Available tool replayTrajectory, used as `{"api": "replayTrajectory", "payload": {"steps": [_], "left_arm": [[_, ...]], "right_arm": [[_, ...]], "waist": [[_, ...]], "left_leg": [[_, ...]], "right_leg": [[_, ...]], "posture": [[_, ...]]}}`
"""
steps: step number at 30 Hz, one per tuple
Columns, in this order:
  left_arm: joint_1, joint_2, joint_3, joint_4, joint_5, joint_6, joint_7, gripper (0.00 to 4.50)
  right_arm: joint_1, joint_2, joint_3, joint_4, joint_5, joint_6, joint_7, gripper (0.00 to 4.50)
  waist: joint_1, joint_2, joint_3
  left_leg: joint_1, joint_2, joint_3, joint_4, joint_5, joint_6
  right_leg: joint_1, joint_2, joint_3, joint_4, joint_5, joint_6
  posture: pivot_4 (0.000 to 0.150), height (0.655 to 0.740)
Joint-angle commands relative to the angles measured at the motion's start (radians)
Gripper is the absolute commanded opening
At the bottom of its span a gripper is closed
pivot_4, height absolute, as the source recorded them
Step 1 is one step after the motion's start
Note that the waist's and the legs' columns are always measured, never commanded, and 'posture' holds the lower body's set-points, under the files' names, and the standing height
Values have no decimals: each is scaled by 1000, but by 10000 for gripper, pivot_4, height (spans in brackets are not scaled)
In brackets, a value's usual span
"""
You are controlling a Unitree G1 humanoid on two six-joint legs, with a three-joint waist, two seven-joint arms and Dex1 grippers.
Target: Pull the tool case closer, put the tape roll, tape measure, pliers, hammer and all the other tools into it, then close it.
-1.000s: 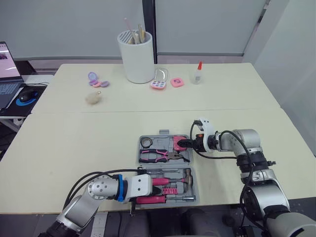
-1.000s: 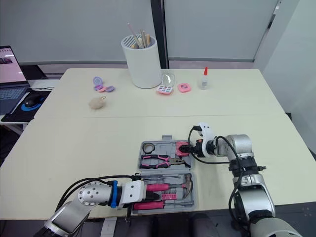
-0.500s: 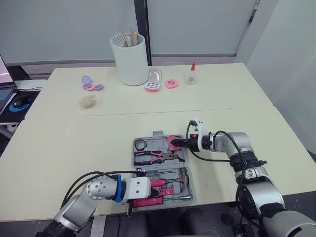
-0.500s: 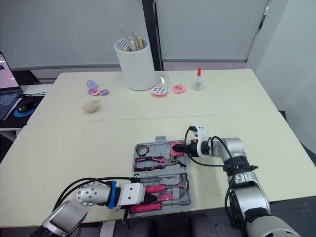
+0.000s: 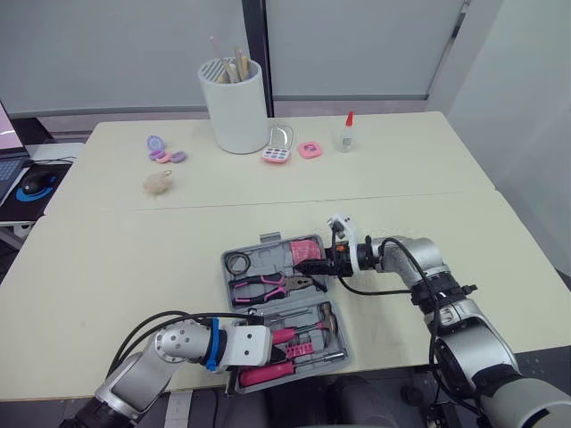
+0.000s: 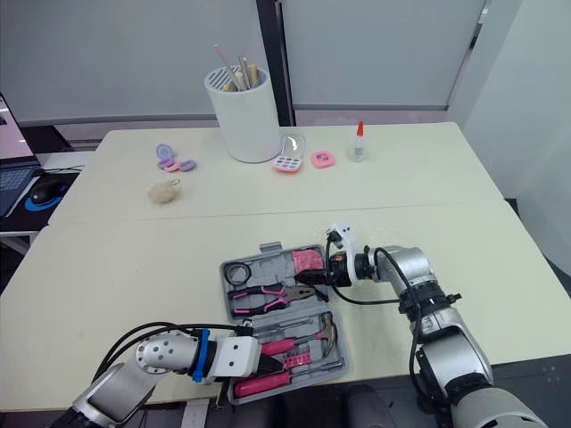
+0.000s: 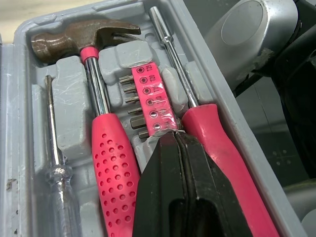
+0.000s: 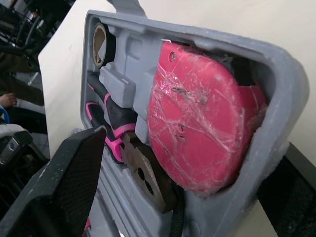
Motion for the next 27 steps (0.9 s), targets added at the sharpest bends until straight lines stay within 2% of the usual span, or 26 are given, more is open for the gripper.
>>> {"api": "replayTrajectory", "payload": {"steps": [1, 10, 20, 27], "left_arm": [[32, 30, -25, 21, 37, 34, -14, 0], [37, 19, -19, 14, 31, 56, 9, 0], [156, 43, 118, -52, -80, 45, 59, 0], [317, 43, 283, -187, -240, 90, 85, 0]], "right_arm": [[-61, 0, 8, -36, 6, -67, 70, 44790], [-46, -138, 134, -244, -23, -115, 251, 44790], [27, -228, 138, -499, -36, -138, 204, 44790], [83, -298, 140, -668, -18, -107, 185, 44790]], "waist": [[0, 0, 0], [5, 1, 0], [4, 1, 1], [10, 0, 2]], "left_leg": [[0, 0, 0, 0, 0, 0], [0, 0, -1, 0, 0, 0], [-1, 0, -1, 0, 0, 0], [-1, 0, -1, 0, 0, 0]], "right_leg": [[0, 0, 0, 0, 0, 0], [0, 0, -1, 0, 0, 0], [0, 0, -1, 0, 0, 0], [0, -2, -2, -1, 0, 0]], "posture": [[1500, 7366], [1500, 7366], [1500, 7366], [1500, 7366]]}}
